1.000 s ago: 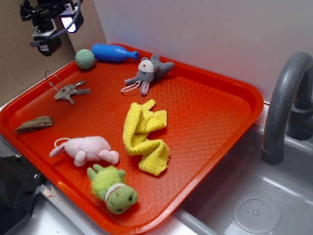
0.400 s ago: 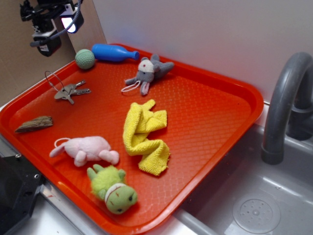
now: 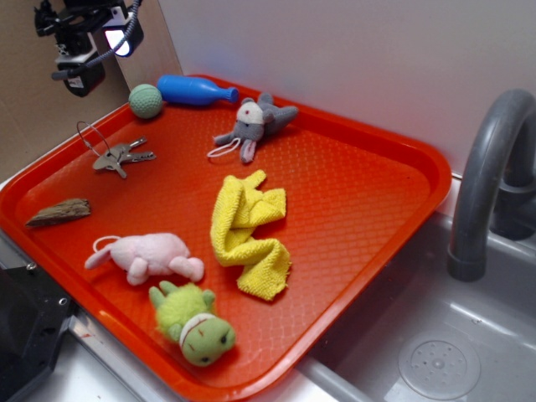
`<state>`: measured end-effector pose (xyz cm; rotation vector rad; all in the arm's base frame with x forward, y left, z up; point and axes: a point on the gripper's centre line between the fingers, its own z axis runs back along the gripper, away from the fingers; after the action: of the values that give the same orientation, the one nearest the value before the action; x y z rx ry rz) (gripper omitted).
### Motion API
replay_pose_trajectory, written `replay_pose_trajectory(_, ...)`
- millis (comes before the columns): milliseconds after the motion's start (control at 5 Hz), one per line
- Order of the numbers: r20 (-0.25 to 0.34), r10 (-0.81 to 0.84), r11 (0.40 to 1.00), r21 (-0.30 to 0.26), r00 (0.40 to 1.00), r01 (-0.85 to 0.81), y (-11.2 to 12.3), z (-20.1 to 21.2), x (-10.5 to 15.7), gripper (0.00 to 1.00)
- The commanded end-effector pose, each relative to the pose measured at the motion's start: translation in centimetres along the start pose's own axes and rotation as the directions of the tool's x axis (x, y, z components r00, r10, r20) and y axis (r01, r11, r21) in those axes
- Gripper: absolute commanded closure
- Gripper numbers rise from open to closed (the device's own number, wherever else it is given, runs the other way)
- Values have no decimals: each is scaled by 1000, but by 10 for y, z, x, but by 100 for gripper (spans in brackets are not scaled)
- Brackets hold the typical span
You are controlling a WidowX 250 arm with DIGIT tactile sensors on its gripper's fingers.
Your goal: Grab the silver keys.
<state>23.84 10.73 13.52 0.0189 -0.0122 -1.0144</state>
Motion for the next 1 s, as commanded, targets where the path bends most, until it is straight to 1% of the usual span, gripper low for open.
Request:
replay_pose_trajectory(0, -51, -415, 886, 203, 908, 417, 4, 4, -11, 0)
replay_pose_trajectory(200, -150, -440, 863, 201, 885, 463, 5, -19, -29, 0)
replay_pose_trajectory(400, -237, -376, 907, 105, 896, 408, 13, -49, -39, 0)
replay_pose_trajectory(600, -226, -297, 946, 64, 928, 318, 10, -68, -48, 0)
replay_pose_trajectory(800, -189, -273, 960, 15, 943, 280, 3, -80, -50, 0)
